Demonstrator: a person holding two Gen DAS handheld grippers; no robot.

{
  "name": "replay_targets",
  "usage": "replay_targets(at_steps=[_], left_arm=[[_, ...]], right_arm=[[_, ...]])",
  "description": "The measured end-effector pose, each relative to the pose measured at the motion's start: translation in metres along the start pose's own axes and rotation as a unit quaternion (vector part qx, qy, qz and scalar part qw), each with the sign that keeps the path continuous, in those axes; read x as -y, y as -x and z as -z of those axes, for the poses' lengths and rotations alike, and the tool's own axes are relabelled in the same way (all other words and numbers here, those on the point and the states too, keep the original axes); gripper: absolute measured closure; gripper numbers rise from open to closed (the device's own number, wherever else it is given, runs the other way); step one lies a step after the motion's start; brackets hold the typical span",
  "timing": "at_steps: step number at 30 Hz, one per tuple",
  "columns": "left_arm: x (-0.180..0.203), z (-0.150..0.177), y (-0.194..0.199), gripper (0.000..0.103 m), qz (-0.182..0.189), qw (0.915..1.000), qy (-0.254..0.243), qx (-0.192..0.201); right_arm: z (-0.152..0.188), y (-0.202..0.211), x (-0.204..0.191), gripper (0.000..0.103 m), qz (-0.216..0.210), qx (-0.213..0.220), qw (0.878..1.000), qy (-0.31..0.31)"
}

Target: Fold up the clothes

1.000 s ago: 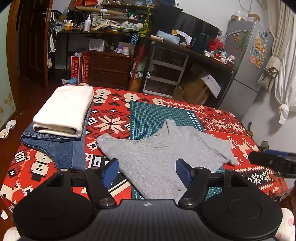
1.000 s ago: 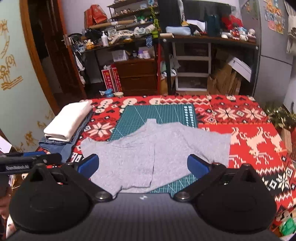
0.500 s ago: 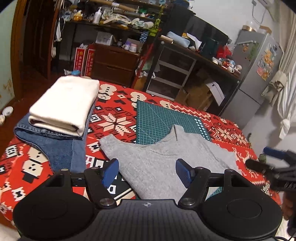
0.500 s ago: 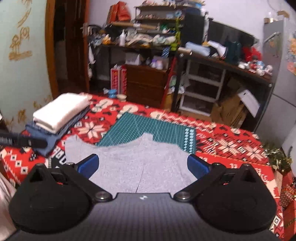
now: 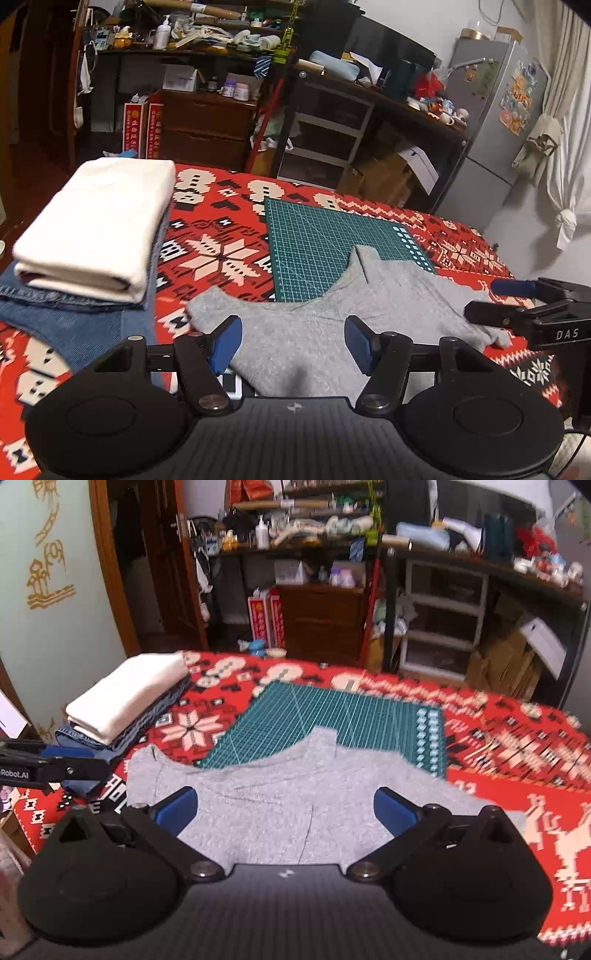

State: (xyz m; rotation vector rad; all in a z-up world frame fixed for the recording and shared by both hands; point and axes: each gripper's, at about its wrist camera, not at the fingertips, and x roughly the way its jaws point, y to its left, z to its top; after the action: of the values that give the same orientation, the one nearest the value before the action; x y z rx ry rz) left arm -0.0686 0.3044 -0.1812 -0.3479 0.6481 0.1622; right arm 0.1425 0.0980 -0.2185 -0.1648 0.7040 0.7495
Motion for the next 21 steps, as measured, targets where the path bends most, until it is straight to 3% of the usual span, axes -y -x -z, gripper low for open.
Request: replay_targets(at_steps=[4,8,10,15,16,18,21], left_arm=[[-0.001,0.003,-0.019,0.043,0.002,0.9999,-0.012,0.006],[-0.01,-0.001,-0.039,0.052,0.0,0.9998,-0.015,0.011],[-0.017,-0.003,-0.047,0.053,0.005,0.9998,-0.013,0.015],[-0.03,-0.01,-0.064,0.065,0.024,0.9993,-0.024,0.014],[-0.032,-0.01,-0.068,0.071,0.024,0.9993,-0.028,0.01],[-0.035,-0.007,-0.071,0.074,0.023,0.9992,-0.032,0.006],[-0.043,-0.003,-0.068,0.074,0.03,0.9993,-0.019,0.013]], right_arm=[[0.005,-0.027,0.002,0.001,0.024,-0.026,0.999,0.003],[0.007,-0.046,0.003,0.004,0.02,-0.022,1.0,-0.004],[0.007,-0.056,0.002,0.018,0.035,-0.028,0.999,-0.016],[0.009,-0.07,0.006,0.038,0.041,-0.011,0.998,-0.037],[0.009,-0.074,0.007,0.053,0.047,-0.01,0.998,-0.04],[0.009,-0.081,0.011,0.073,0.051,-0.01,0.997,-0.053],[0.008,-0.087,0.018,0.075,0.046,-0.011,0.996,-0.076]])
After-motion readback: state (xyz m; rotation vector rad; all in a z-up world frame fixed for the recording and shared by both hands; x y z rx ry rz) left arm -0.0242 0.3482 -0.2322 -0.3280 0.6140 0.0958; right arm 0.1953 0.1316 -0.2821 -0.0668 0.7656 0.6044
